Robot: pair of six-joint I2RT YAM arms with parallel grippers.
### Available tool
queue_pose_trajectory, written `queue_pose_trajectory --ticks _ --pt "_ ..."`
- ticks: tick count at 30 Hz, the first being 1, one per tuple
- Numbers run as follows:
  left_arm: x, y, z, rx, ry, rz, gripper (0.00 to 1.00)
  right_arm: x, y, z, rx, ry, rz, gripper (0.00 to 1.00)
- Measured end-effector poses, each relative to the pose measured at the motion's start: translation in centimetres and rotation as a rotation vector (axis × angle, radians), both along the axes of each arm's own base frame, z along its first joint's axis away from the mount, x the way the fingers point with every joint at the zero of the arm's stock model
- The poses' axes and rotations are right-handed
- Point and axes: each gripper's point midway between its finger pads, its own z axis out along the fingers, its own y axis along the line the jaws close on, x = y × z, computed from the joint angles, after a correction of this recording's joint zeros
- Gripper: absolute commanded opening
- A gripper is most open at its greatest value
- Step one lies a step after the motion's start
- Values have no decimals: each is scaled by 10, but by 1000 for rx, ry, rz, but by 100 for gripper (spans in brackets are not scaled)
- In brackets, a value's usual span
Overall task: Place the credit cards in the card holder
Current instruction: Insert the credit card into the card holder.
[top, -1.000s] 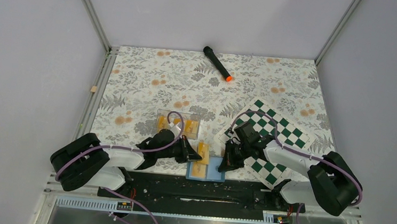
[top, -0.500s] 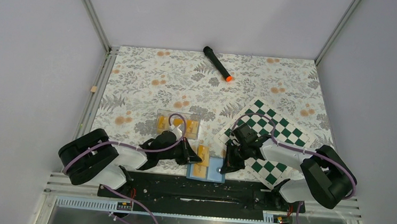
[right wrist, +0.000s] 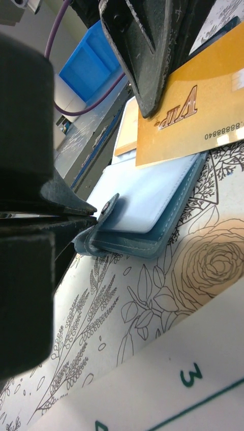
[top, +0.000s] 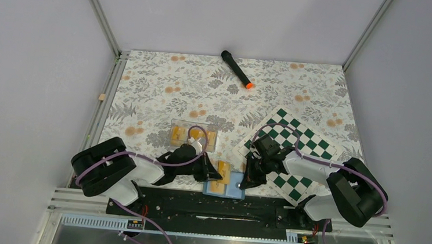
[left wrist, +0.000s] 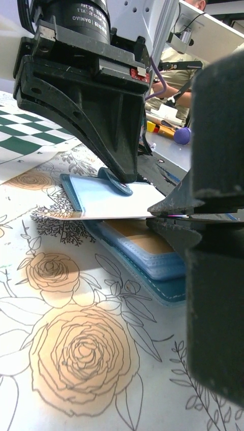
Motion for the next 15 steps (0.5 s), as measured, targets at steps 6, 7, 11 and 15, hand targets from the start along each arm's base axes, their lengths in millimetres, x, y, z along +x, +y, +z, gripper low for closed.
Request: queue_pose_trajectory --ticks 6,7,11,15 --pt "-5 -5 1 9 4 -21 0 0 0 0 0 0 0 0" --pt "-5 -6 2 12 5 -23 0 0 0 0 0 0 0 0" --pt "-11 -5 1 31 14 -28 0 0 0 0 0 1 -3 0" --pt "-16 -7 3 32 19 -28 0 0 0 0 0 5 -8 0"
